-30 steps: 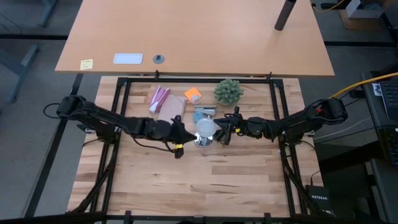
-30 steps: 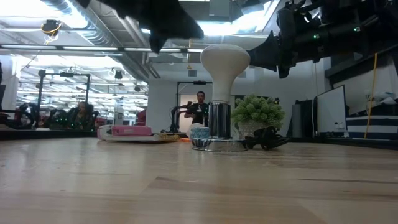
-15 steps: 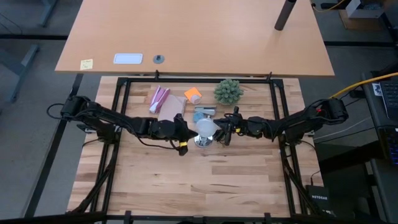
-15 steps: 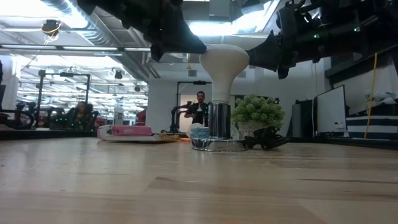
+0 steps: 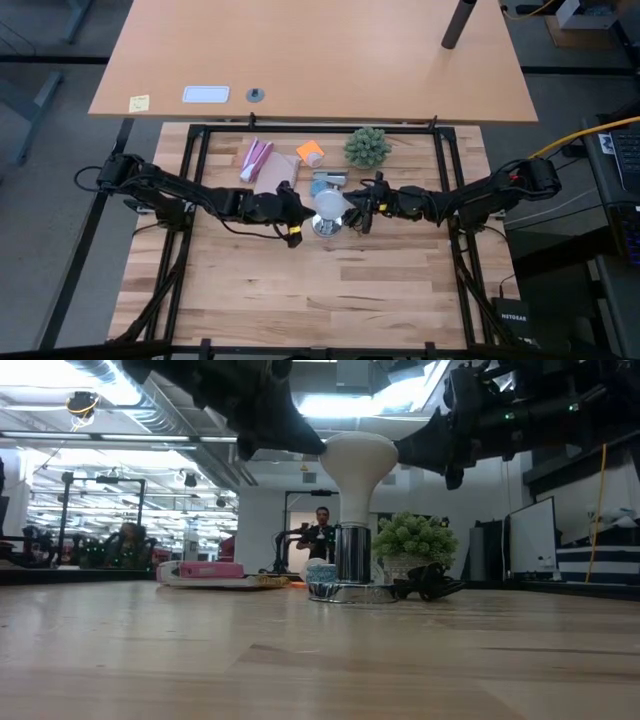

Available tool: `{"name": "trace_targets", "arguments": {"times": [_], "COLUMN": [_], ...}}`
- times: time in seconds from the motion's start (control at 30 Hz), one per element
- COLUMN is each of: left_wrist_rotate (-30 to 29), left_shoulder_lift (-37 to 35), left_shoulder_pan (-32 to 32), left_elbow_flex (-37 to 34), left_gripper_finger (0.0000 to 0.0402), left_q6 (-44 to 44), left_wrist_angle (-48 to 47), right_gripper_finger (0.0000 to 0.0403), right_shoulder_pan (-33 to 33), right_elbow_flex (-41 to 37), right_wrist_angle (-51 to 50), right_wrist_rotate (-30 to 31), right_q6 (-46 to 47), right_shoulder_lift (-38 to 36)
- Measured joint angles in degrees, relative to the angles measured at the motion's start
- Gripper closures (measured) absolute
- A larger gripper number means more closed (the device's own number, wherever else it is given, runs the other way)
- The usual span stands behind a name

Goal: Screw lightbulb
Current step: Insert the lightbulb into the silver lamp socket

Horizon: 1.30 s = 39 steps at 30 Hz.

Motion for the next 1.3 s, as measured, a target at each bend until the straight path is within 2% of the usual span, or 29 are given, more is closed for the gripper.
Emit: {"name": "trace_targets", "arguments": {"times": [0.37, 0.5, 0.8, 1.1, 1.3], "left_wrist_rotate": [-5.39, -5.54, -5.03, -6.92, -6.87], "left_shoulder_lift": [0.17, 0.17, 0.17, -0.20, -0.28], "left_shoulder_pan": [0.28, 0.77, 1.99, 1.92, 1.83], "left_elbow_flex": [-0.15, -0.15, -0.05, 0.00, 0.04], "left_gripper_finger": [0.0396, 0.0396, 0.0396, 0.0396, 0.0396], "left_q6": [-1.36, -0.94, -1.12, 0.31, -1.53], "left_wrist_angle": [-2.86, -2.10, -1.86, -1.88, -4.10], "right_gripper_finger": [0.0386, 0.0386, 0.0386, 0.0386, 0.0386], "right_shoulder_pan": [0.26, 0.30, 0.20, 0.11, 0.07], "right_elbow_flex": [0.02, 0.02, 0.02, -0.07, -0.09], "right_wrist_angle": [0.26, 0.56, 0.67, 1.72, 1.92], "right_wrist_rotate": [-8.03, -9.68, -9.51, -8.50, -6.45], "right_q6": [0.22, 0.22, 0.20, -0.03, -0.26], "right_shoulder_lift": [0.07, 0.14, 0.22, 0.26, 0.26]}}
